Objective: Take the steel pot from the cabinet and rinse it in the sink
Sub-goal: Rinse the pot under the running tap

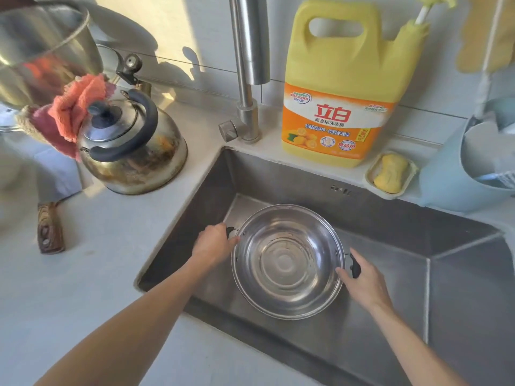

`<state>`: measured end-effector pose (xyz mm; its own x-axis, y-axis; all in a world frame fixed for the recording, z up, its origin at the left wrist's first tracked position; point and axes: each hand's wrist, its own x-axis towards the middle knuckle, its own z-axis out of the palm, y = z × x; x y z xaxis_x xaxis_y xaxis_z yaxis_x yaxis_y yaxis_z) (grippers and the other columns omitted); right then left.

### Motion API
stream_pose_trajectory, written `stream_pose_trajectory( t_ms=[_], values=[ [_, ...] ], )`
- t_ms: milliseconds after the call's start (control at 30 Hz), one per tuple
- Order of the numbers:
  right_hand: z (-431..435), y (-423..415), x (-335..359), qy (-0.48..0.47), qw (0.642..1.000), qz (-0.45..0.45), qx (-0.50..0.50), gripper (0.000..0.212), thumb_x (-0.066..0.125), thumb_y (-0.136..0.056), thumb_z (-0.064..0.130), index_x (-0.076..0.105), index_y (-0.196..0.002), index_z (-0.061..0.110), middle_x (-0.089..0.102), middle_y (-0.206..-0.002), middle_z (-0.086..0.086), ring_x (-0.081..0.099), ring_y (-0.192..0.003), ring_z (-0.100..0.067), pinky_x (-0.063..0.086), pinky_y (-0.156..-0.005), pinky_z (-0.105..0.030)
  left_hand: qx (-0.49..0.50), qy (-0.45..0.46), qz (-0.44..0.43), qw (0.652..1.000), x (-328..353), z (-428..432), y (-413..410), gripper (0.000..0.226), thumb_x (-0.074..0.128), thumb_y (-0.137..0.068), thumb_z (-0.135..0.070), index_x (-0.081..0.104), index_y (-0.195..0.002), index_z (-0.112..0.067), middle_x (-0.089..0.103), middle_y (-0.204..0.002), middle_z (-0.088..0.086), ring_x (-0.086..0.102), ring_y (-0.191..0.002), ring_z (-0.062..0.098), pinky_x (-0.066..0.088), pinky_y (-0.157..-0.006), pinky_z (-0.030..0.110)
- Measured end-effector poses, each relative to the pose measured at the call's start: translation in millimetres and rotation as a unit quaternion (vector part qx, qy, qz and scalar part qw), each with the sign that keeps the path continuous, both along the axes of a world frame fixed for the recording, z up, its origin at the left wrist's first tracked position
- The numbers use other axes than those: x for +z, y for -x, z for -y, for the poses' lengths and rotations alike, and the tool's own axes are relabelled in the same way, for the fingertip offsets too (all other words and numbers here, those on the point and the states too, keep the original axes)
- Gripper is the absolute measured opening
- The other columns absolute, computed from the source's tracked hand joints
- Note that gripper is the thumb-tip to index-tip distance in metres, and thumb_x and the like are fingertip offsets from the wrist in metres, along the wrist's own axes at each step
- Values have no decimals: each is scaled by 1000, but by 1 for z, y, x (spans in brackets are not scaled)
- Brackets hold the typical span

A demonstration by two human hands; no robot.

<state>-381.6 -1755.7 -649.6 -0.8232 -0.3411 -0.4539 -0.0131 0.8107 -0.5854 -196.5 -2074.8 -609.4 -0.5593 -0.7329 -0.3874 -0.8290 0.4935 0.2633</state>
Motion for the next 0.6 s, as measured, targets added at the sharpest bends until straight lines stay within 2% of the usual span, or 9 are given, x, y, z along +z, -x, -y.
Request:
stream_pose_trajectory(
  t_ms=[67,133,200,267,333,400,467,500,600],
  values=[
    [-2,2,-1,-3,1000,-3,11,76,78,-93,38,47,-161,23,65,-143,-10,58,-134,-31,46,-113,-44,0,61,-90,994,27,0,9,60,60,-98,-63,70,-127,-11,78,-117,11,76,-105,35,60,-93,49],
    [-3,4,-1,-4,1000,-2,16,77,78,-92,38,47,-161,23,64,-146,-10,57,-135,-30,45,-114,-44,43,111,-221,968,69,4,24,69,60,-95,-68,68,-138,-14,78,-124,5,76,-105,27,60,-96,47],
    [-3,5,-1,-7,1000,0,20,77,78,-92,40,47,-161,24,63,-146,-10,57,-136,-30,45,-115,-44,75,123,-298,944,114,15,45,75,61,-92,-73,67,-138,-14,78,-126,5,75,-108,26,57,-96,41],
    [-4,5,-1,-10,1000,0,25,77,78,-92,40,46,-161,24,62,-148,-9,56,-138,-30,44,-116,-44,77,120,-297,944,148,32,65,85,59,-90,-78,63,-144,-12,74,-137,8,70,-122,31,52,-102,42],
    [-4,6,0,-14,1000,-1,28,78,78,-92,40,46,-161,23,61,-150,-10,55,-139,-30,44,-116,-43,75,111,-278,951,169,42,81,87,60,-90,-78,65,-141,-9,73,-136,12,69,-123,36,53,-101,45],
    [-4,7,0,-13,999,0,30,78,78,-92,40,46,-161,23,61,-150,-10,55,-139,-30,44,-116,-42,66,106,-282,951,171,49,89,60,65,-91,-68,72,-113,-13,75,-110,13,68,-101,34,54,-86,42],
    [-4,8,1,-12,999,3,33,78,78,-92,39,46,-161,23,60,-151,-10,54,-140,-30,44,-116,-42,63,104,-283,951,170,51,91,39,68,-91,-59,64,-92,-20,67,-92,8,62,-86,29,54,-80,41],
    [-4,9,2,-11,999,5,35,78,79,-92,39,46,-161,23,60,-152,-10,54,-141,-30,43,-116,-41,66,101,-284,951,169,52,92,39,69,-91,-56,69,-91,-16,69,-91,10,65,-87,30,58,-83,44],
    [-4,11,2,-11,999,8,41,78,79,-92,39,47,-160,22,59,-153,-9,53,-142,-29,42,-115,-39,81,99,-279,952,169,52,92,51,70,-89,-52,83,-109,-7,78,-101,12,74,-101,37,62,-90,49]
  ],
)
